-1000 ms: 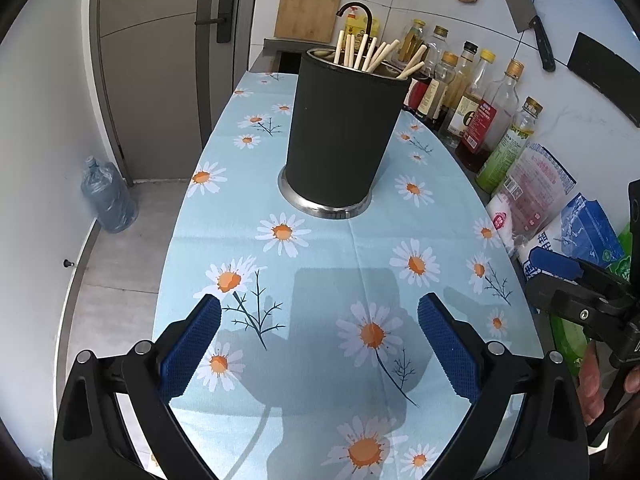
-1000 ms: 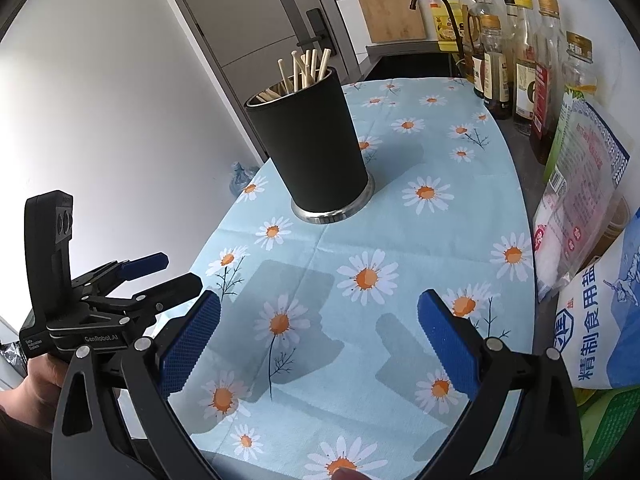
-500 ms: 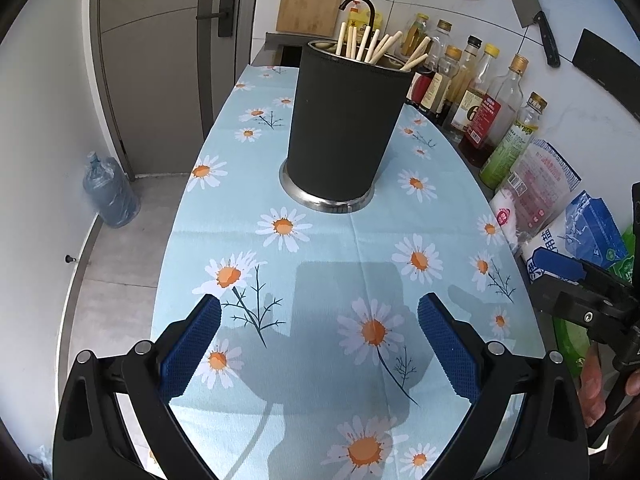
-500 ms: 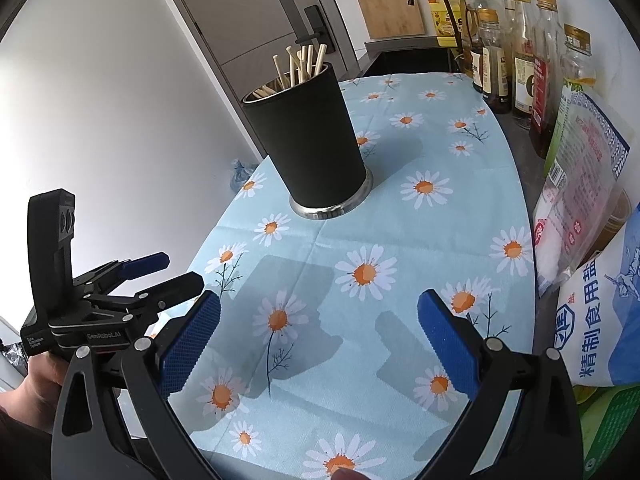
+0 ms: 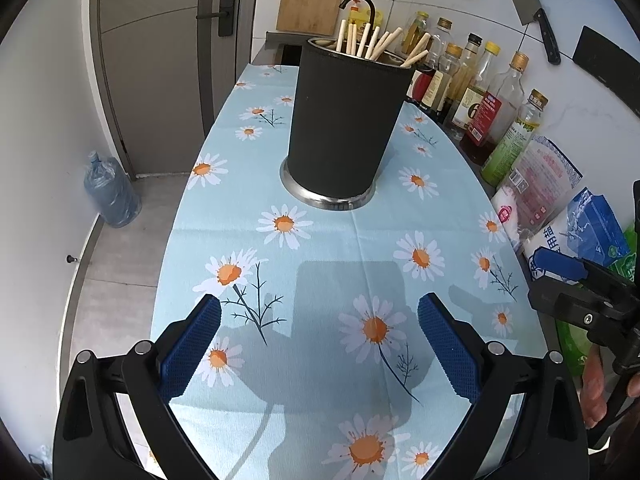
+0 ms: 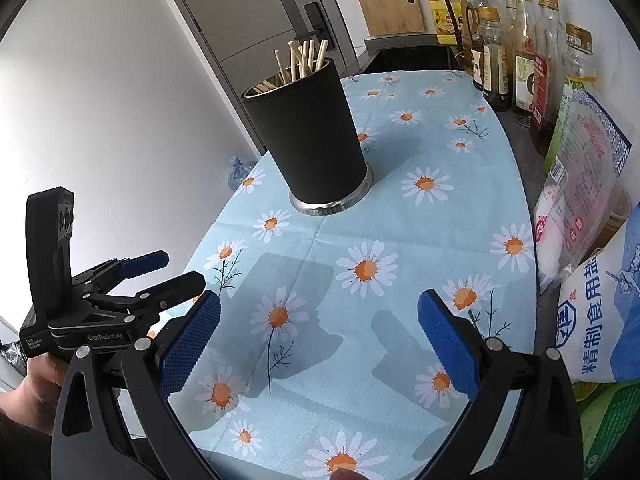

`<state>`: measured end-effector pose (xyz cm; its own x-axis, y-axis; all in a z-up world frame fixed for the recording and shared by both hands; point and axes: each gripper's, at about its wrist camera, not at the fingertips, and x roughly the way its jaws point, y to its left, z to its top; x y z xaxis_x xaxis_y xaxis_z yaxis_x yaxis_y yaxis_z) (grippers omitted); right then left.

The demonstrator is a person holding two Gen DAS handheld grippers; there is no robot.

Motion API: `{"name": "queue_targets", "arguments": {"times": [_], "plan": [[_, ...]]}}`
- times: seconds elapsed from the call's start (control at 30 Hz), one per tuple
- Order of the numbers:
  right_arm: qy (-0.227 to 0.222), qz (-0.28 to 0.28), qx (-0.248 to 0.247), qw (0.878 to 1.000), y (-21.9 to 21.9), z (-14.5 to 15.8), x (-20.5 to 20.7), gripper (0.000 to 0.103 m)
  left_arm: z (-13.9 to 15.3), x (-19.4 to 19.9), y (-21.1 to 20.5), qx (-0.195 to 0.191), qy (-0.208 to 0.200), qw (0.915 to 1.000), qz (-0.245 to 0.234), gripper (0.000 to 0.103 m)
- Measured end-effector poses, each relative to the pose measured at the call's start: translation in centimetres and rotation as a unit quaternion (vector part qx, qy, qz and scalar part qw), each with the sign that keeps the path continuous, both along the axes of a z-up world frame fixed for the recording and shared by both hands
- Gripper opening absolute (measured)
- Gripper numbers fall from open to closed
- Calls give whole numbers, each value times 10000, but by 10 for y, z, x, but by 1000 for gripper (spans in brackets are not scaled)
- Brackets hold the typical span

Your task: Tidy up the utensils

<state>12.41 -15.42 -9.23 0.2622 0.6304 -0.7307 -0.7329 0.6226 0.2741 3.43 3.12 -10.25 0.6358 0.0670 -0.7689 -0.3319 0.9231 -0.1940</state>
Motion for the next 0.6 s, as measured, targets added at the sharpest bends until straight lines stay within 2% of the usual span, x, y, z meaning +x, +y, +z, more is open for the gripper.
{"name": "queue_targets", "arguments": {"times": [0.6], "plan": [[18, -34, -49, 10000, 1, -2, -1, 98, -1, -1, -2, -38, 36, 10000, -65, 96]]}}
